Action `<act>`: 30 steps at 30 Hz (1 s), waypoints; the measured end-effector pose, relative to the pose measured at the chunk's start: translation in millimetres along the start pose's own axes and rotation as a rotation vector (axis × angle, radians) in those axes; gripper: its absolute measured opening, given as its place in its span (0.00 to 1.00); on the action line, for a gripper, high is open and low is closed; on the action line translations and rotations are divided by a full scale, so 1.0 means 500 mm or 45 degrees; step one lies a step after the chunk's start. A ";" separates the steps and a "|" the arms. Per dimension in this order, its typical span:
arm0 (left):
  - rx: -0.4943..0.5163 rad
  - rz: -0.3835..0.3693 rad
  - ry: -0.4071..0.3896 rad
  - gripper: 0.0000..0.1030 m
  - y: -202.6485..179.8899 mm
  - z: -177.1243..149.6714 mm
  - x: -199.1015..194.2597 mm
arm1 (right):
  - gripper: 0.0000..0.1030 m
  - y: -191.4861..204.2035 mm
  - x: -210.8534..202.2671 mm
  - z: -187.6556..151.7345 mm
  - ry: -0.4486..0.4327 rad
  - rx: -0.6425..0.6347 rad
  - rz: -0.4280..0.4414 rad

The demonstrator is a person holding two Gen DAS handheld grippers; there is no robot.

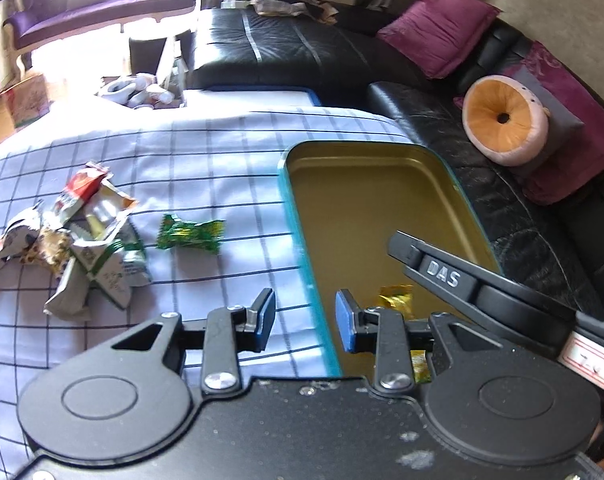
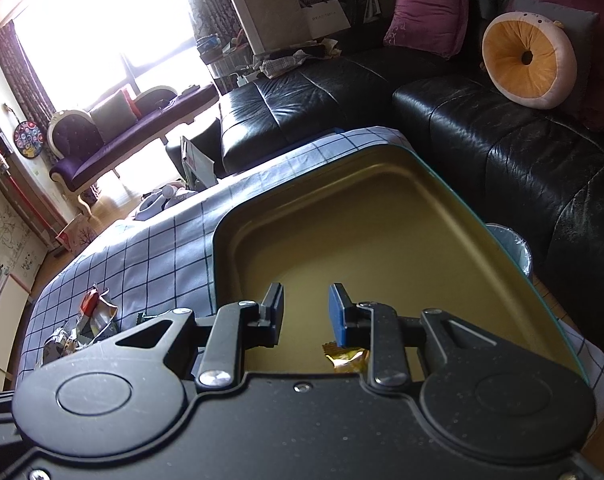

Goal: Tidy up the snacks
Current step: 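Move both tools back from the tray toward the snack pile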

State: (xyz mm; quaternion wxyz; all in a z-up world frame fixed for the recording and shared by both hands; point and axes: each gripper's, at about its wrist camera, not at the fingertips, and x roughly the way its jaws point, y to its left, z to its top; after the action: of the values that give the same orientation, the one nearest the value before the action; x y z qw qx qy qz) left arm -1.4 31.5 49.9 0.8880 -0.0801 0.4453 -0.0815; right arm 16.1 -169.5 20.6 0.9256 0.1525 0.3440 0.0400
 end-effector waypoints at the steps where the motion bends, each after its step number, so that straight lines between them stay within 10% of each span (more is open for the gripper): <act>1: -0.009 0.014 -0.003 0.31 0.006 0.000 -0.001 | 0.36 0.004 0.000 -0.001 0.002 -0.001 0.001; 30: -0.338 0.379 -0.008 0.32 0.287 0.008 -0.024 | 0.36 0.168 0.033 -0.050 0.102 -0.153 0.098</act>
State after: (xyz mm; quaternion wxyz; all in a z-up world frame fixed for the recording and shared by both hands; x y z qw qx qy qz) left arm 5.1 174.1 30.7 0.8733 -0.1298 0.4564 0.1103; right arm 15.0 -80.4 18.2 0.9164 0.1080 0.3717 0.1023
